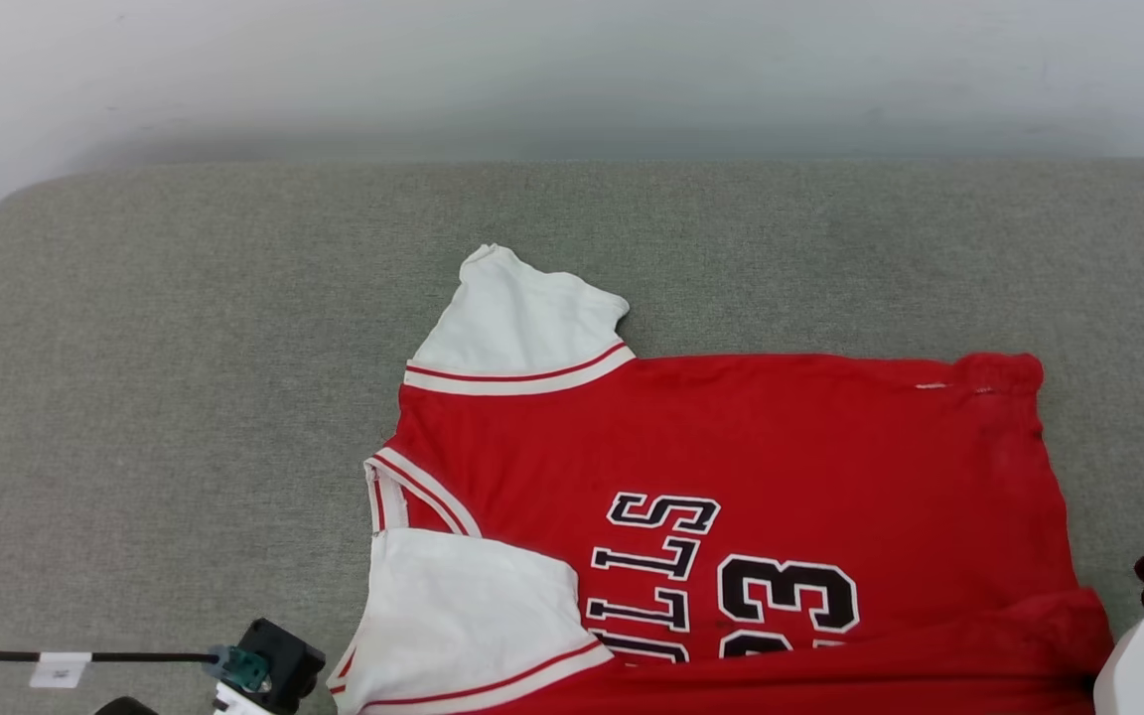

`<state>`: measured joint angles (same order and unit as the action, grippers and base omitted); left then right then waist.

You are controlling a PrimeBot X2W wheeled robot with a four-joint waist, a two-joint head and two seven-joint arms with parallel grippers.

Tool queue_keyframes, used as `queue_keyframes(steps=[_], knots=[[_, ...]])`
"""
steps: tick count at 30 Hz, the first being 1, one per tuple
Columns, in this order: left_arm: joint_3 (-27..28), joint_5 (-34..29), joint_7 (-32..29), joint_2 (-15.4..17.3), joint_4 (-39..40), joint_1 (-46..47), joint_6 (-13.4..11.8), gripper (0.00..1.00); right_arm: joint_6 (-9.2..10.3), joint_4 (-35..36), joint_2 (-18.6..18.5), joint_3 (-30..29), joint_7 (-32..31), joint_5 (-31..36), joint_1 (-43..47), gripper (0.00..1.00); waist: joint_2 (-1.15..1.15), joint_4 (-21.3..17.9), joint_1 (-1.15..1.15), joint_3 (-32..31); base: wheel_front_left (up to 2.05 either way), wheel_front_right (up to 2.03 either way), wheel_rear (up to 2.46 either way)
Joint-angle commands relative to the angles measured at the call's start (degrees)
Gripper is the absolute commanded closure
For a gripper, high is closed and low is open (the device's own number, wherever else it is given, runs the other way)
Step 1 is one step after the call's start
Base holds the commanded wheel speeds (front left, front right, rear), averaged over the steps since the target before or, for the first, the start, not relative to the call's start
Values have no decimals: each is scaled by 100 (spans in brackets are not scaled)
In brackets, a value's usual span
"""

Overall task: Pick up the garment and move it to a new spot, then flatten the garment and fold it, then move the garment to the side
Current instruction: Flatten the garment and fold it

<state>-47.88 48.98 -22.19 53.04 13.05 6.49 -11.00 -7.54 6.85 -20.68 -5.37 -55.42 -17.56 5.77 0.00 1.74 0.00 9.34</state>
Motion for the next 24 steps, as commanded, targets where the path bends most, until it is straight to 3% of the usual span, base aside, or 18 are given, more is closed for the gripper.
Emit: queue_keyframes(steps=[1, 6, 7, 8, 9, 16, 24], knots=[[-37, 12, 28, -56, -85, -54, 32, 100, 10, 20, 54, -61, -14, 75, 187, 100, 0, -19, 0, 17, 0, 0, 0], [-106, -53, 131, -205, -280, -9, 135, 99, 10, -97, 186, -47, 55, 98, 249, 100, 0, -51, 0, 40, 0, 0, 0], [-110, -98, 187, -244, -333, 29, 158, 56, 10, -142, 195, -33, 104, 131, 230, 60, 0, -59, 0, 39, 0, 0, 0], [-124, -140, 235, -264, -390, 55, 190, 4, 10, -186, 218, -17, 157, 124, 191, 0, 0, -67, 0, 37, 0, 0, 0], [-129, -159, 283, -291, -446, 76, 199, 0, 9, -233, 248, -23, 236, 119, 146, 0, 0, -73, 0, 30, 0, 0, 0], [104, -298, 865, -458, -590, 261, 188, 0, 7, -252, 267, -40, 732, -8, -125, 0, 0, -89, 0, -160, 0, 0, 0], [761, -580, 2360, -809, -595, 476, -141, 0, 7, 144, 328, -273, 2032, -87, -637, 0, 0, -126, 0, -391, 0, 0, 0]])
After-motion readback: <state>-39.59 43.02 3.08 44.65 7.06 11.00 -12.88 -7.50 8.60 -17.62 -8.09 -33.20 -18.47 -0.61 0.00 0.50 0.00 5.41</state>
